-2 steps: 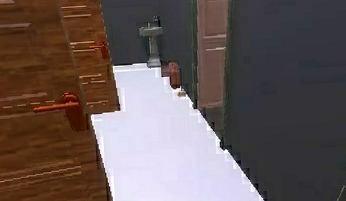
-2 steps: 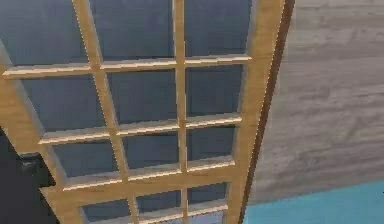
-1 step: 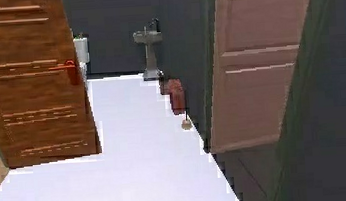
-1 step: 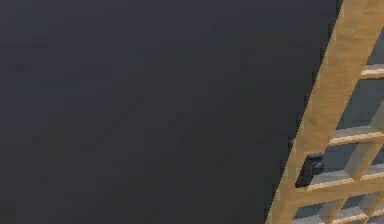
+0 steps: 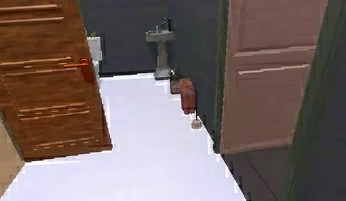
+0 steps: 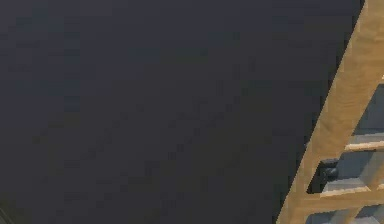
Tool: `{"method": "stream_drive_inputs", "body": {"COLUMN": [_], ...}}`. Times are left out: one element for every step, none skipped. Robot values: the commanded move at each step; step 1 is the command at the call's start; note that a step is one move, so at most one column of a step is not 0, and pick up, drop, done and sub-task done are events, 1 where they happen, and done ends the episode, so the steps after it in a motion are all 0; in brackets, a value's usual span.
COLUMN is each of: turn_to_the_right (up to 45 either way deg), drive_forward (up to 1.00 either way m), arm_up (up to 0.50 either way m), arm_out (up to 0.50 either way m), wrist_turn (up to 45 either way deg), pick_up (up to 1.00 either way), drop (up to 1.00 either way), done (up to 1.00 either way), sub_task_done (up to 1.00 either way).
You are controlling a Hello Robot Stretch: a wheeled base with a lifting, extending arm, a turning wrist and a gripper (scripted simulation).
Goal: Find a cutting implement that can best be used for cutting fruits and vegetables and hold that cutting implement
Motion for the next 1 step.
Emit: {"method": "stream_drive_inputs", "body": {"turn_to_the_right": [0.0], "drive_forward": [0.80], "arm_up": [0.00], "arm_out": [0.00], "wrist_turn": [0.0], "pick_up": [0.00], "drop": [0.00], "done": [0.00], "sub_task_done": [0.00]}}
